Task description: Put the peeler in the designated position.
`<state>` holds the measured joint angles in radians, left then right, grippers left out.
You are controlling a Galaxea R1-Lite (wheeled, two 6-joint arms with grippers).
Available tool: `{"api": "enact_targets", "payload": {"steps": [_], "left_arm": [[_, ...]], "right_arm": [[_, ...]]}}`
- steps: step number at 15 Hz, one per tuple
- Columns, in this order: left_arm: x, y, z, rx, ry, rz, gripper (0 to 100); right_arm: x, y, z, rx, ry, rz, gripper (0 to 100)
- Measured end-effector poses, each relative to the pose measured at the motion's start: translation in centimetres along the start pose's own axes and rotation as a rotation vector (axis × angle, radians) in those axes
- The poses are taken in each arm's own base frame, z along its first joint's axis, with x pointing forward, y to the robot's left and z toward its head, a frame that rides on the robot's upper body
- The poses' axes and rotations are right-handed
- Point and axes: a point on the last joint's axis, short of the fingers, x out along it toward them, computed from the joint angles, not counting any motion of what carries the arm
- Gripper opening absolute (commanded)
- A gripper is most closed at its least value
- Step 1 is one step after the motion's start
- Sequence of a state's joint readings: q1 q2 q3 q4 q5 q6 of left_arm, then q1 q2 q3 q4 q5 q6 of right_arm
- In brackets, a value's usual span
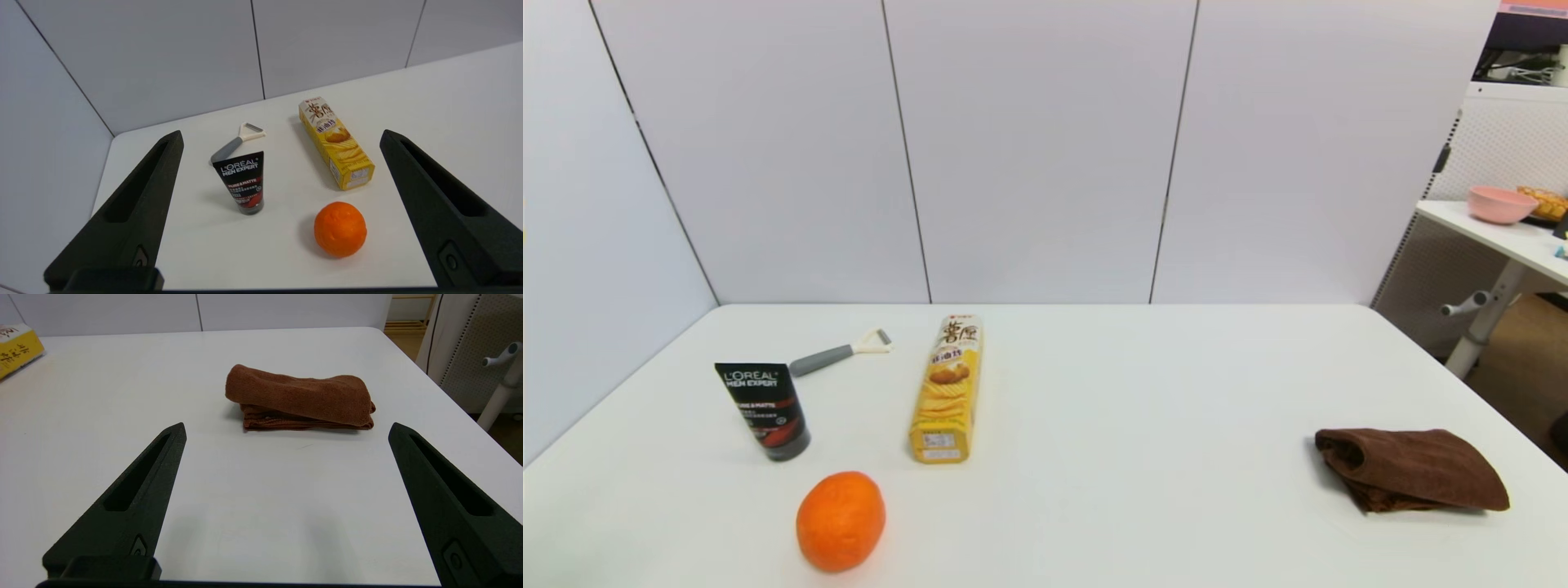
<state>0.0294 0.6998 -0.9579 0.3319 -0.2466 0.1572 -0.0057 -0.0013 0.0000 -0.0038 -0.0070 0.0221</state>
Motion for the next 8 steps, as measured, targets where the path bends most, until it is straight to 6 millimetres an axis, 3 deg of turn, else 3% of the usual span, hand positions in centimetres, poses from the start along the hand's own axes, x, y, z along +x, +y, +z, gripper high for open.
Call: {"api": "enact_targets", "payload": {"steps": [8], "left_arm": [[-2.9,-1.6,-7.8,0.032,-0.299,0.149,100]], "right_arm": [[0.0,0.0,0.0,0.0,0.0,0.0,100]]}}
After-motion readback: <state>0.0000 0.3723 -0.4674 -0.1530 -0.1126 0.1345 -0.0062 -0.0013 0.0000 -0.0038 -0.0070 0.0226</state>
